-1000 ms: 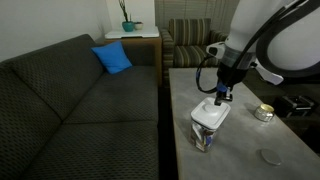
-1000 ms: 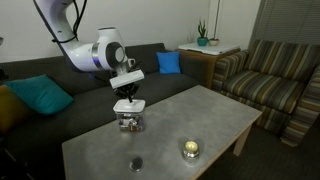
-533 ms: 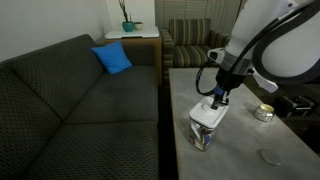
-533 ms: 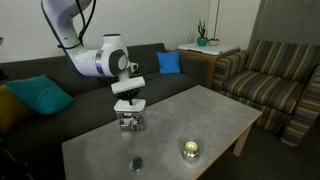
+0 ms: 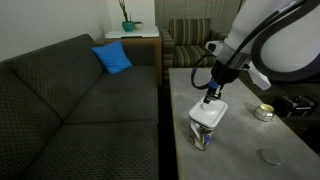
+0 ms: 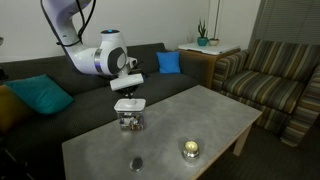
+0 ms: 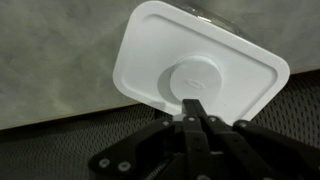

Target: Place the lid on the container then push the button

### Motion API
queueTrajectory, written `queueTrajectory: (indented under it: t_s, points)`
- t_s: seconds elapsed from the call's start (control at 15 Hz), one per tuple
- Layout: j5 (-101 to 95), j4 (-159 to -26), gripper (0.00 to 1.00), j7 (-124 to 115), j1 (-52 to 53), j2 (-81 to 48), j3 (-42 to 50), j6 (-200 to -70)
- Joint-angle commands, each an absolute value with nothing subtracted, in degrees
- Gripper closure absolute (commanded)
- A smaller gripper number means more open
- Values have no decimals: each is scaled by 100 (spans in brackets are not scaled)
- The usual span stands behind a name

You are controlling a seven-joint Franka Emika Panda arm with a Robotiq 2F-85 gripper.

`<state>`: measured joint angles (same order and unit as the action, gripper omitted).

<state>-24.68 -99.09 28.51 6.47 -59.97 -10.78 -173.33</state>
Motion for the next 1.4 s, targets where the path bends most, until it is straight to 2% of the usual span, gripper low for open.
queueTrajectory:
  t_s: [0.0,0.67,1.0,1.33]
  points:
    - [-2376,-10250,100,2737,559,-5727,-1222,-17274]
    - [-2303,-10274,100,2005,986,-5610,-716,-17194]
    - [-2255,-10226,100,2099,849,-5692,-903,-16918]
    - [-2070,-9491,100,2254,791,-6500,-946,-16323]
